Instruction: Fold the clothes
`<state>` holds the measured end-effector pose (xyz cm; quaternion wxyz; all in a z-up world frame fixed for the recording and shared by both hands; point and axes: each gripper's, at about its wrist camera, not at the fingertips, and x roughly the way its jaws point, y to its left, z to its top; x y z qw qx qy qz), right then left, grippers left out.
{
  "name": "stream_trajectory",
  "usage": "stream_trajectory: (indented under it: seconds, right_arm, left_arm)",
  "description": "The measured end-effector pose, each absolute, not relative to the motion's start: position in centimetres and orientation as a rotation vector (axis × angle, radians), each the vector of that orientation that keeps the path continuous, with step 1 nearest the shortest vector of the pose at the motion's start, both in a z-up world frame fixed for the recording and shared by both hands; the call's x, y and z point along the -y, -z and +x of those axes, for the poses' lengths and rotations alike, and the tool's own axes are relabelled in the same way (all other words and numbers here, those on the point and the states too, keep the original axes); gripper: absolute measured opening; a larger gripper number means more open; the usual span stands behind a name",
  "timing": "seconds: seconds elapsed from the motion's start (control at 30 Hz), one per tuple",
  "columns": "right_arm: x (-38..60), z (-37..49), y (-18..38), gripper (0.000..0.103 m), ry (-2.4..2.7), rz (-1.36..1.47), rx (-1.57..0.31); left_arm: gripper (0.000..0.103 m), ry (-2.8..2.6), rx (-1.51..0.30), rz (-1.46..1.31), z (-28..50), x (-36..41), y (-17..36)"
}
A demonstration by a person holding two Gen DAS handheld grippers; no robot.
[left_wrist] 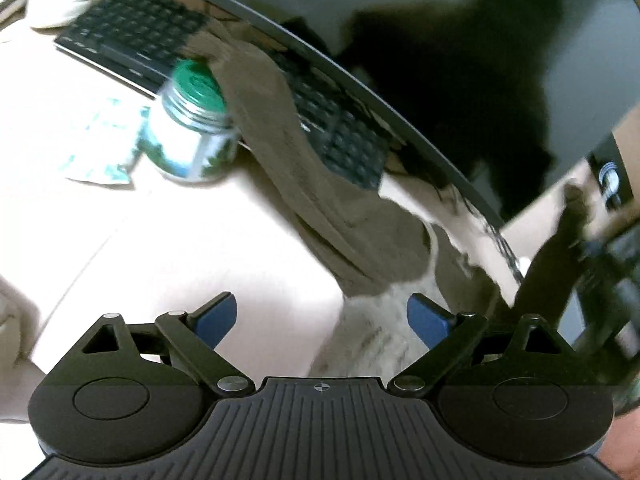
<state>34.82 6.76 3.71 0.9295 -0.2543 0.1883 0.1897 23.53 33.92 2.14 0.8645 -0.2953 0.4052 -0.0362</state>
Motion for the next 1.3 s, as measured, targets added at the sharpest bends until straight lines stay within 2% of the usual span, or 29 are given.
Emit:
stream_trajectory:
  seconds: [0.03, 0.07, 0.13, 0.2, 0.23, 0.27, 0.4, 0.57, 0.67, 0.77, 0.8, 0.83, 0.9, 0.97, 1.0, 1.03, 1.17, 1.3]
  right_arm:
    - [-8.4, 35.1, -1.5, 0.03, -0.459, -0.529, -0.449]
    - [-9.4, 35.3, 0.0, 0.034, -0.509, -0.517, -0.502]
    - [-10.5, 35.2, 1.1, 0.035, -0.561, -0.466, -0.573]
    - [-10.1, 33.6, 0.1, 0.051, -0.571, -0.426, -0.543]
    - [-9.4, 32.7, -0.5, 0.064, -0.566, -0.403, -0.532]
    - [-8.6, 31.8, -1.2, 0.07, -0.561, -0.38, -0.522]
    - [-5.2, 28.2, -2.9, 0.073, -0.533, -0.29, -0.546]
    - [-2.2, 25.3, -2.8, 0.076, -0.444, -0.212, -0.603]
    - [-1.0, 24.5, -2.7, 0.076, -0.391, -0.191, -0.624]
    - [-0.3, 23.8, -2.6, 0.076, -0.348, -0.17, -0.633]
    - [0.1, 23.5, -2.6, 0.077, -0.338, -0.167, -0.632]
    - [0.2, 23.3, -2.7, 0.077, -0.327, -0.165, -0.63]
    - [0.6, 22.9, -2.8, 0.077, -0.312, -0.159, -0.626]
    - [0.9, 22.6, -2.8, 0.078, -0.298, -0.153, -0.622]
    - [1.1, 22.5, -2.8, 0.078, -0.292, -0.148, -0.621]
    - [1.4, 22.4, -2.9, 0.078, -0.283, -0.141, -0.617]
    - [3.4, 22.1, -3.4, 0.078, -0.229, -0.106, -0.6]
    - [5.6, 22.6, -3.8, 0.078, -0.173, -0.061, -0.595]
  left_arm:
    - [0.096, 0.068, -0.851, -0.622, 23.7, -33.9, -2.2]
    - [0.096, 0.063, -0.856, -0.623, 23.9, -33.9, -2.3]
    - [0.096, 0.057, -0.864, -0.611, 24.1, -33.9, -2.5]
    - [0.096, 0.05, -0.865, -0.597, 24.2, -33.9, -2.7]
    - [0.096, 0.043, -0.858, -0.595, 24.2, -34.0, -2.8]
    - [0.096, 0.027, -0.847, -0.592, 24.4, -34.3, -2.9]
    - [0.097, -0.083, -0.726, -0.513, 26.0, -35.9, -5.0]
    - [0.097, -0.175, -0.604, -0.245, 30.0, -35.8, -6.6]
    - [0.097, -0.208, -0.627, -0.176, 32.6, -35.9, -5.8]
    - [0.096, -0.216, -0.677, -0.223, 34.2, -36.9, -4.4]
    - [0.089, -0.216, -0.685, -0.24, 34.3, -37.1, -4.0]
    - [0.073, -0.218, -0.691, -0.251, 34.4, -37.3, -3.7]
    - [0.065, -0.232, -0.673, -0.244, 34.1, -37.4, -3.5]
    - [0.046, -0.241, -0.64, -0.219, 33.7, -37.0, -3.8]
    - [0.028, -0.238, -0.614, -0.19, 33.5, -36.5, -4.4]
    - [0.022, -0.234, -0.588, -0.162, 33.2, -36.0, -4.9]
    - [0.019, -0.153, -0.431, -0.058, 31.2, -31.7, -8.9]
    - [0.019, 0.063, -0.334, -0.09, 30.5, -25.4, -12.9]
